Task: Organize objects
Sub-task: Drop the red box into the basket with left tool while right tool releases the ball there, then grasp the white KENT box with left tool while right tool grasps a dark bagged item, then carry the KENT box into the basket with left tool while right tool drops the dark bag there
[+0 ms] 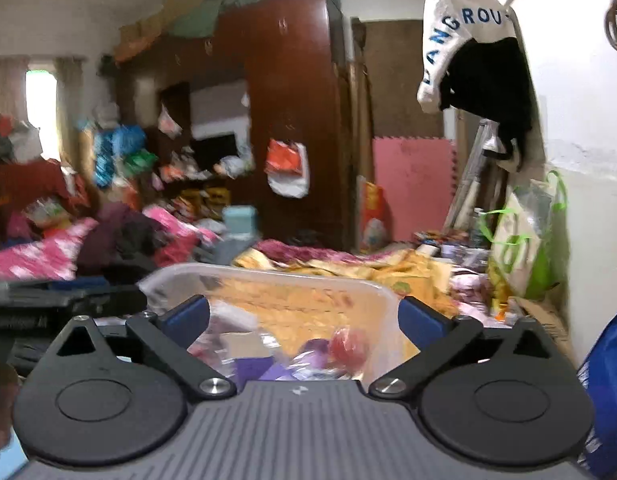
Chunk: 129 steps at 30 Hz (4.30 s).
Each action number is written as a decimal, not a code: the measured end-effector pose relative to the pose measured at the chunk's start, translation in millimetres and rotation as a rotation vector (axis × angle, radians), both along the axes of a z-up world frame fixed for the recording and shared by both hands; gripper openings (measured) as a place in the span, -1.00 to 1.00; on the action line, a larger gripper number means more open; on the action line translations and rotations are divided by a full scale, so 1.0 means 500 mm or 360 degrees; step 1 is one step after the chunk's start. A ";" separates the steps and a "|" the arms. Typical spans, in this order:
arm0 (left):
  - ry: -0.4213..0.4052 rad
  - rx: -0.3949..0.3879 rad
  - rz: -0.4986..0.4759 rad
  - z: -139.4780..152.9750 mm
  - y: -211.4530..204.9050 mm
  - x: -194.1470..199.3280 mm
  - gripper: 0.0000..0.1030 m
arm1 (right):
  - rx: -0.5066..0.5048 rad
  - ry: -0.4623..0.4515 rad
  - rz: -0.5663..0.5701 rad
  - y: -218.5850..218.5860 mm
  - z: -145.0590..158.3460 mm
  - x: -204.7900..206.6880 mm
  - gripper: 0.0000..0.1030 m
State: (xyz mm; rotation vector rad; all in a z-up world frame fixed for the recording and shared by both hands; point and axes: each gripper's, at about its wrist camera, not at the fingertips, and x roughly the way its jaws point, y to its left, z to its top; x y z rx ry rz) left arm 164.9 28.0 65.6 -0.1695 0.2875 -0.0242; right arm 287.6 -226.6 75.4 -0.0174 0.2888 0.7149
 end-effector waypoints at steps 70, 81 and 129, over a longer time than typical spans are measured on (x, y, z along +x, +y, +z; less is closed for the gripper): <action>0.0130 -0.0014 -0.0040 -0.214 0.024 -0.177 -0.16 | -0.0214 0.0158 -0.0123 0.098 -0.202 -0.155 0.51; -0.0015 0.0124 -0.0129 -0.023 -0.003 -0.100 -0.47 | 0.0032 0.0002 -0.0096 0.039 -0.001 -0.087 0.52; 0.0036 0.0032 -0.0078 0.047 0.007 0.050 -0.18 | -0.0104 -0.0038 -0.0073 0.062 0.020 0.021 0.53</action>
